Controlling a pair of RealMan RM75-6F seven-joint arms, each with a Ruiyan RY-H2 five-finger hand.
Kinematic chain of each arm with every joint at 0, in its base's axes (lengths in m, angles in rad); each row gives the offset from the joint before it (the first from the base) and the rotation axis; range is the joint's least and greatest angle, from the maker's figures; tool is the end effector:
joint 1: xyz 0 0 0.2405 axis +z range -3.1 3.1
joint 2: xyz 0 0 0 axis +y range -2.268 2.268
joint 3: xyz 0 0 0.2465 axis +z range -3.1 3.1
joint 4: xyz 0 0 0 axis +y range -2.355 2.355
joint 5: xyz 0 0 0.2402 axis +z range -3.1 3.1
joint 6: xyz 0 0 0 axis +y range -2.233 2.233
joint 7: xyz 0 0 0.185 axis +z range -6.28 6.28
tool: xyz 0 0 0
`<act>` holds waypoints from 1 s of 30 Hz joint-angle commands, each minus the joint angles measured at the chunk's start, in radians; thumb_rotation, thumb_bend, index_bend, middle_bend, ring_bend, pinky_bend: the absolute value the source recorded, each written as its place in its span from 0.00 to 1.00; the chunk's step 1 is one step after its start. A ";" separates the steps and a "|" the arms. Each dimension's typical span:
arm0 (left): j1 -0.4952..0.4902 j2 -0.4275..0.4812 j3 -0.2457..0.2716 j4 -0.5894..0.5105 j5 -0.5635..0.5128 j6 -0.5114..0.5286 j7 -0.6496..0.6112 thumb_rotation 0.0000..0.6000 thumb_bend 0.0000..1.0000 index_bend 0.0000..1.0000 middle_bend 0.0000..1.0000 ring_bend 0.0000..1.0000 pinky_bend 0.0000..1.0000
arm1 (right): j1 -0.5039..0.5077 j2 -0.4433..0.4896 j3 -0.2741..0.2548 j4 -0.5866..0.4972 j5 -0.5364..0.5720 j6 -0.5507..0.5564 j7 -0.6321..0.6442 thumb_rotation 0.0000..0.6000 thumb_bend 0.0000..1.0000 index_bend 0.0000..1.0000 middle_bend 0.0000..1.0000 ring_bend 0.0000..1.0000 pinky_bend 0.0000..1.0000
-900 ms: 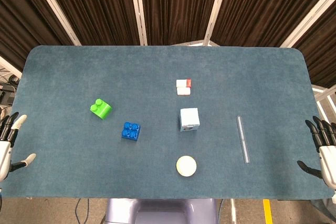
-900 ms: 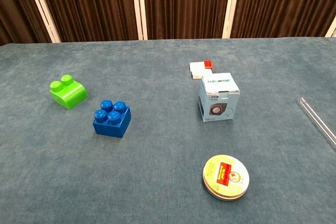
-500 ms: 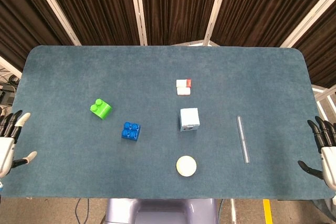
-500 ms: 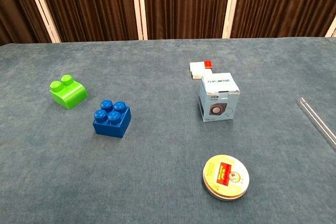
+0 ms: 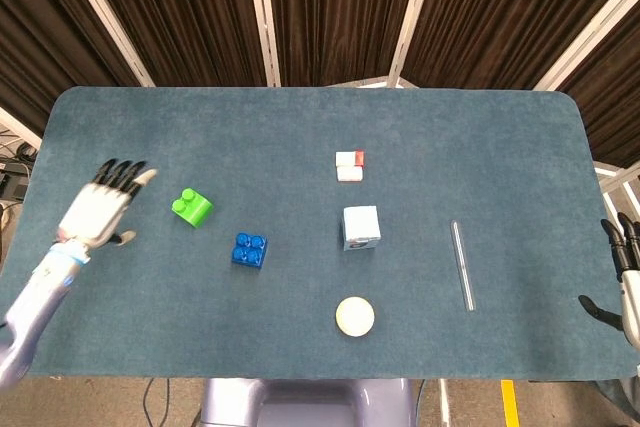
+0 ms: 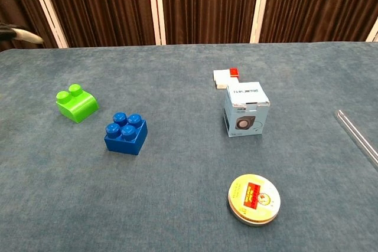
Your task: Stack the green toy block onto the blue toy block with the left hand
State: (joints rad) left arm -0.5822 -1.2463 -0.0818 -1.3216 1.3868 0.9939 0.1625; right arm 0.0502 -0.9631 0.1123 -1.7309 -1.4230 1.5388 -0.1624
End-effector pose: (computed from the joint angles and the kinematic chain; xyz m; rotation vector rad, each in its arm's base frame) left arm -0.2680 0.3900 0.0608 -1.8276 -0.6533 -0.6609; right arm -0.3099 -0.2253 0.1893 1.3046 -0.7212 0.7684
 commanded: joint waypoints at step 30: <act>-0.204 -0.313 -0.005 0.391 0.025 -0.204 -0.216 1.00 0.00 0.61 0.52 0.45 0.40 | 0.027 -0.036 0.022 0.036 0.087 -0.066 -0.039 1.00 0.00 0.00 0.00 0.00 0.00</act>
State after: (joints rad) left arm -0.7936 -1.5900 -0.0724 -0.8784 1.4323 0.7764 -0.0711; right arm 0.0767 -0.9992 0.1341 -1.6944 -1.3352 1.4730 -0.2025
